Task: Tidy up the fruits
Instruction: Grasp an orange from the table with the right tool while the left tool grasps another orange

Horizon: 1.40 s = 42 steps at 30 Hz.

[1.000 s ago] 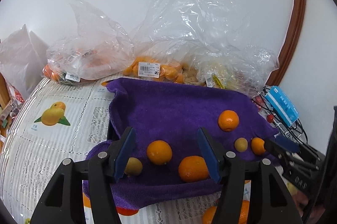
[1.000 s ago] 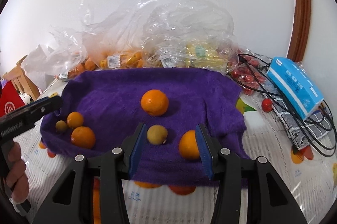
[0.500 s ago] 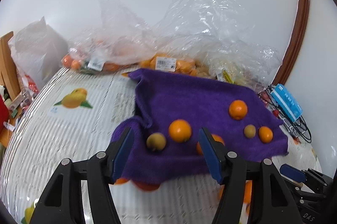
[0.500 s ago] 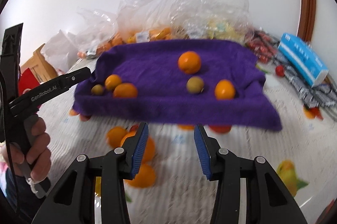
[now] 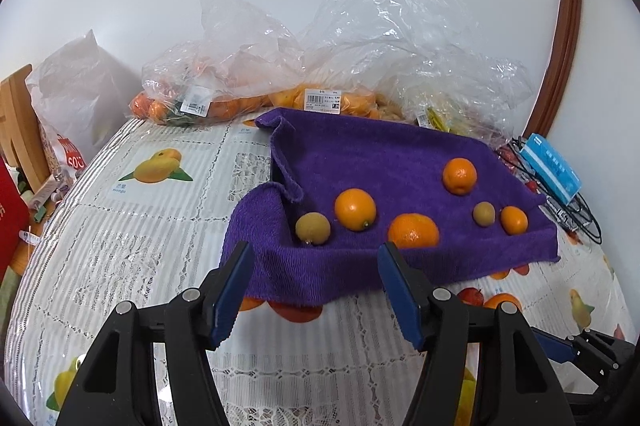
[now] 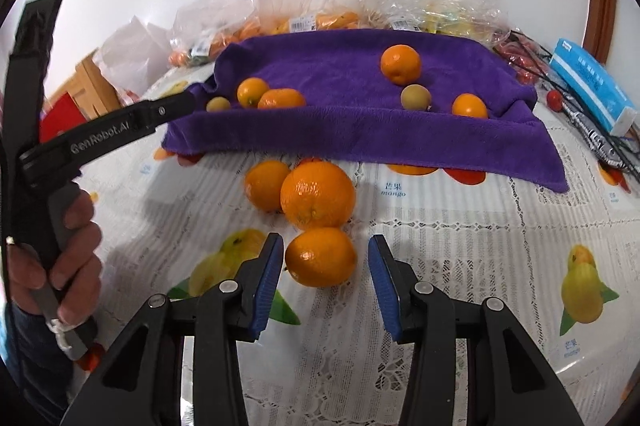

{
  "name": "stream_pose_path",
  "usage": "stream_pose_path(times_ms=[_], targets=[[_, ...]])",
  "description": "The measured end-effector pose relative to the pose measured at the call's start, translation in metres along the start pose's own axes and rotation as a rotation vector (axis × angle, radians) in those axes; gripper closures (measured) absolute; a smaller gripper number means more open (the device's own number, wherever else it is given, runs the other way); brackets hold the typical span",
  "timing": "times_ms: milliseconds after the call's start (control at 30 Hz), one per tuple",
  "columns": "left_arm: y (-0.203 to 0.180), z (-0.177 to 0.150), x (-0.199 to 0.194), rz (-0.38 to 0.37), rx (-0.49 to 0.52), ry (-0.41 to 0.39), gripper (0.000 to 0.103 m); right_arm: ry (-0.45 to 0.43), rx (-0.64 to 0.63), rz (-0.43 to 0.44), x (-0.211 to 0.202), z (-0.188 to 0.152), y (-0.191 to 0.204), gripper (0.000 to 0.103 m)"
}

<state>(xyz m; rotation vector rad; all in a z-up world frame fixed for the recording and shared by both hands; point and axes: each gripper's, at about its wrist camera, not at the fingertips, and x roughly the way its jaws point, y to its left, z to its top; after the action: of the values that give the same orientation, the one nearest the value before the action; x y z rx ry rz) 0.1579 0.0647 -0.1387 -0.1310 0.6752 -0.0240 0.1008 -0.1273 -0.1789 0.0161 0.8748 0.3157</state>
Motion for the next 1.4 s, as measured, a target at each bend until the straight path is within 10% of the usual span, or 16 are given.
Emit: stream_pose_path(times_ms=[800, 1400], targets=[[-0.006, -0.013, 0.001, 0.019, 0.026, 0.024, 0.041, 0.002, -0.058, 0.007, -0.001, -0.014, 0.000, 0.065], [-0.061, -0.031, -0.003, -0.209, 0.200, 0.077, 0.046, -0.116, 0.030, -0.127, -0.044, -0.001, -0.075, 0.065]])
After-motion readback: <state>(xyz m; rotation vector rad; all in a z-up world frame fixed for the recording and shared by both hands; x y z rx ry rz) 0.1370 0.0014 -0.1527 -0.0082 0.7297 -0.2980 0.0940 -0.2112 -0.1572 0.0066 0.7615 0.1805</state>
